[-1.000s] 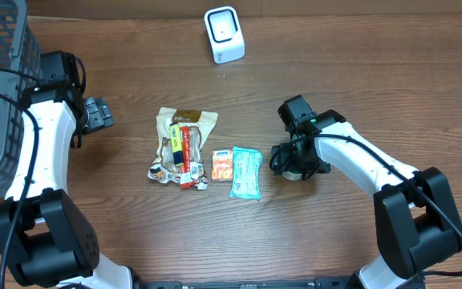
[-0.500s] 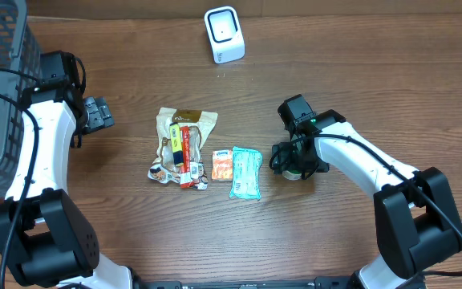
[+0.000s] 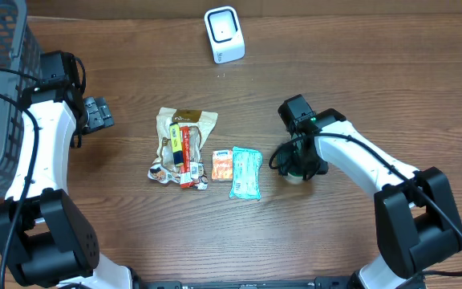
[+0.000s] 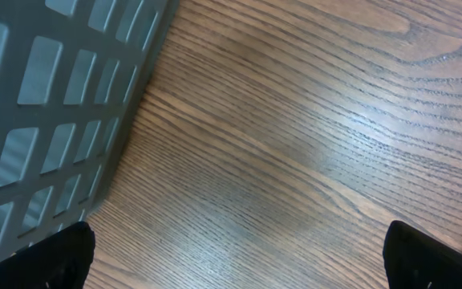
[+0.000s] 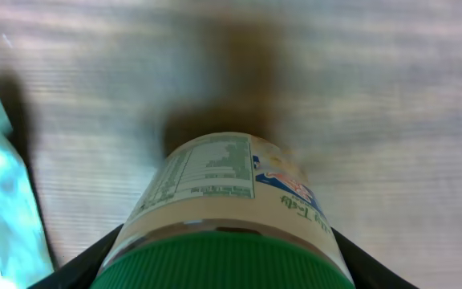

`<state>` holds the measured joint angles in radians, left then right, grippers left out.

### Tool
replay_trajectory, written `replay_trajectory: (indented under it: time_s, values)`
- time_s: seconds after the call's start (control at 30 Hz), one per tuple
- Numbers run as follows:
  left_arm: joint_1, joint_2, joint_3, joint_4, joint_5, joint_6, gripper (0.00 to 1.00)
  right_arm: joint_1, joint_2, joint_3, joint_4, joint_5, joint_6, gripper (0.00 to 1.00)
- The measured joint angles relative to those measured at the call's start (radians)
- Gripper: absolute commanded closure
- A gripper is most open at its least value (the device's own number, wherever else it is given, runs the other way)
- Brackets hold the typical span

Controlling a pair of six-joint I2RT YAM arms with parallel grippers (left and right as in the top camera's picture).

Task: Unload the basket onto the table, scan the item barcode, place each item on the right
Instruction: 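Lower the right gripper and grasp the green-lidded jar, then lift the jar with the right gripper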

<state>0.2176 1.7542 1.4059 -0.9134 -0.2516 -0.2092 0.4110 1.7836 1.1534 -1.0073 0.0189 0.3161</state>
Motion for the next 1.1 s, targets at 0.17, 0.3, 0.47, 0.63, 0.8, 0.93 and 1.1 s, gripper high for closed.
replay_trajectory:
  time_s: [0.17, 0.3, 0.47, 0.63, 0.8, 0.93, 1.1]
  values:
    - [0.000, 0.000, 0.000, 0.000, 0.000, 0.000, 0.00, -0.027, 0.000, 0.170, -0.167, -0.075, 0.013, 0.75]
    - [0.000, 0.000, 0.000, 0.000, 0.000, 0.000, 0.00, -0.047, -0.006, 0.284, -0.254, -0.213, 0.021, 0.74]
    - [0.000, 0.000, 0.000, 0.000, 0.000, 0.000, 0.00, -0.048, -0.010, 0.292, -0.397, -0.446, 0.026, 0.73]
    - [-0.002, 0.000, 0.000, 0.000, 0.000, 0.000, 0.00, -0.048, -0.010, 0.292, -0.471, -0.602, 0.092, 0.74]
    - [-0.002, 0.000, 0.000, 0.000, 0.000, 0.000, 0.00, -0.049, -0.010, 0.292, -0.503, -0.688, 0.236, 0.78]
    - [-0.002, 0.000, 0.000, 0.000, 0.000, 0.000, 0.00, -0.048, -0.010, 0.292, -0.519, -0.747, 0.322, 0.82]
    - [-0.002, 0.000, 0.000, 0.000, 0.000, 0.000, 0.00, -0.048, -0.010, 0.292, -0.521, -0.805, 0.366, 0.82]
